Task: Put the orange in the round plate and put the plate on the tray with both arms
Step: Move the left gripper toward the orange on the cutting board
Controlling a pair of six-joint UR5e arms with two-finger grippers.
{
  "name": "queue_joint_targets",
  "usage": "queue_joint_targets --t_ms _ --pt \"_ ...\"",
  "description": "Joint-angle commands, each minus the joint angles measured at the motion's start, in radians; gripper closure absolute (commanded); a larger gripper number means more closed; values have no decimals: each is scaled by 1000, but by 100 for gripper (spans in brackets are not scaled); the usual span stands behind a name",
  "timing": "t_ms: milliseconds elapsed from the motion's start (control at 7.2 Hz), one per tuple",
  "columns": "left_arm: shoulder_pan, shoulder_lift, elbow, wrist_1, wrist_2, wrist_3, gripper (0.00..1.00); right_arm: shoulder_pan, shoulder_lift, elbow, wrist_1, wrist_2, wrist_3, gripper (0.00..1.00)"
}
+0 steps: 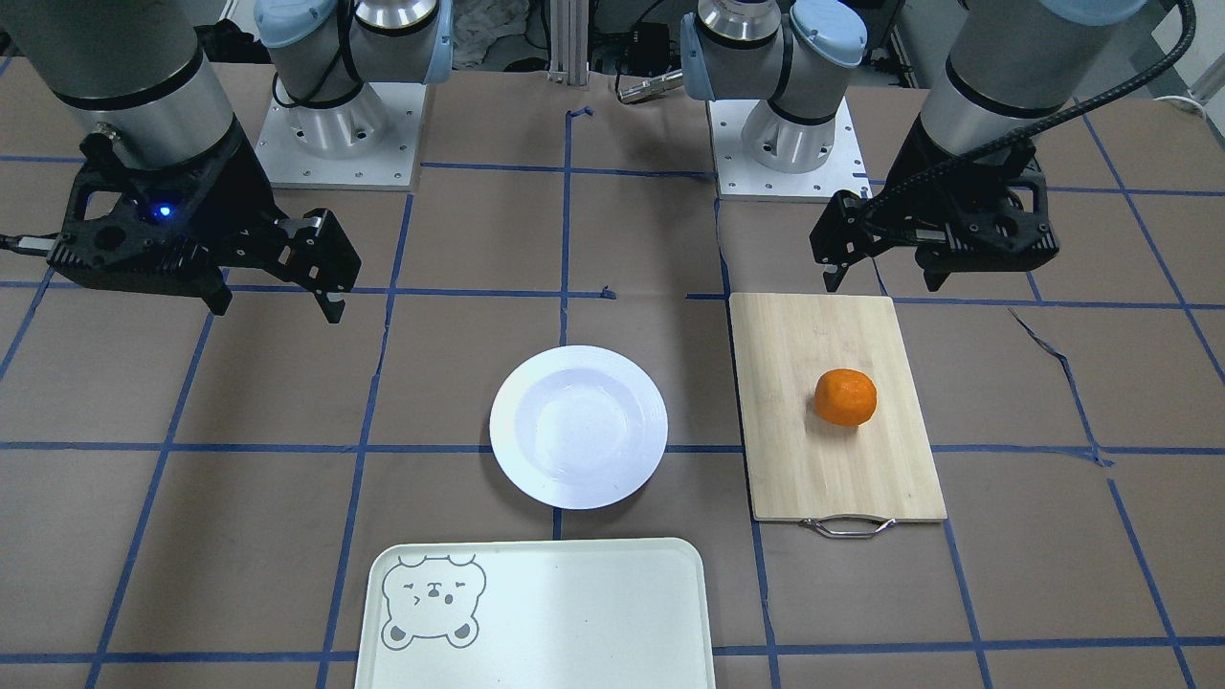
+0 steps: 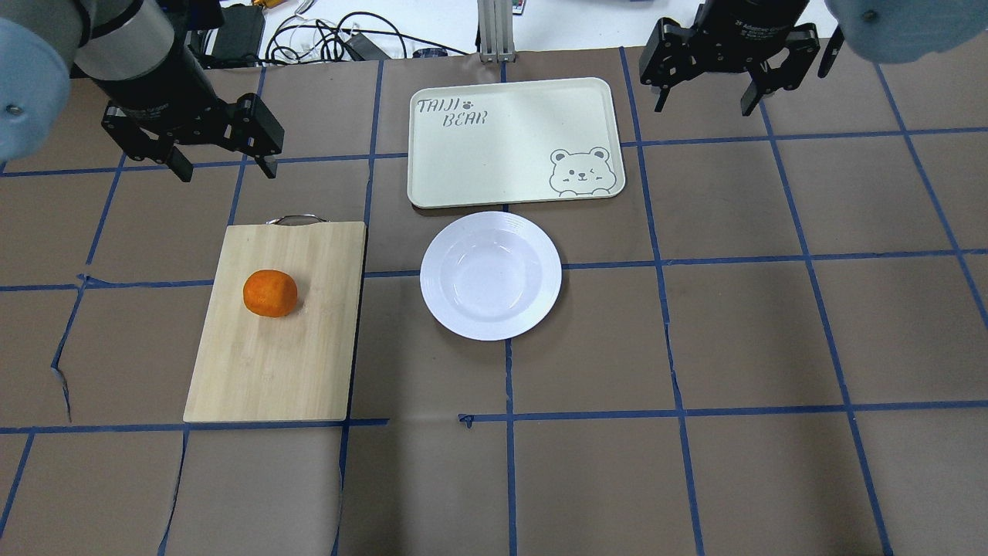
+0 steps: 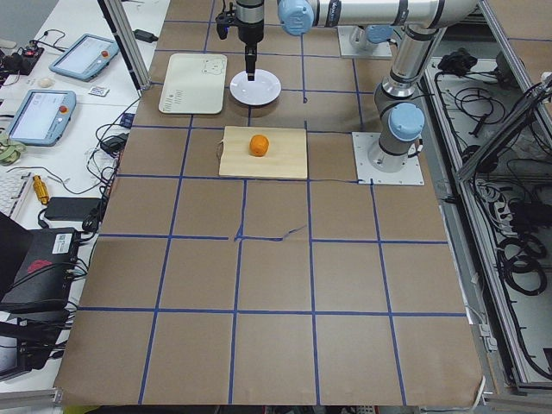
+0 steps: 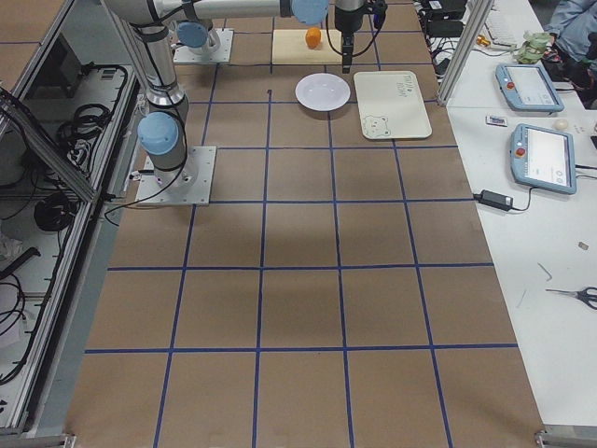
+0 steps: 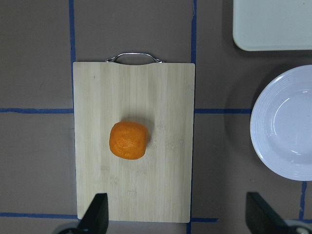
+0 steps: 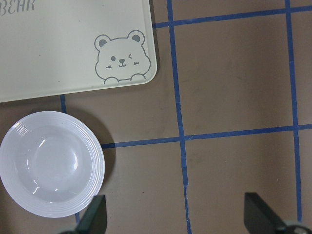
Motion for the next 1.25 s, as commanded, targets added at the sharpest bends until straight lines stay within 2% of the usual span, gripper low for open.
queue_joint_targets --t_ms 0,1111 --pt "2 -1 0 -2 6 2 0 -11 -1 4 3 4 1 0" --pt "37 -26 -19 10 -7 5 0 -24 4 29 -7 34 -4 0"
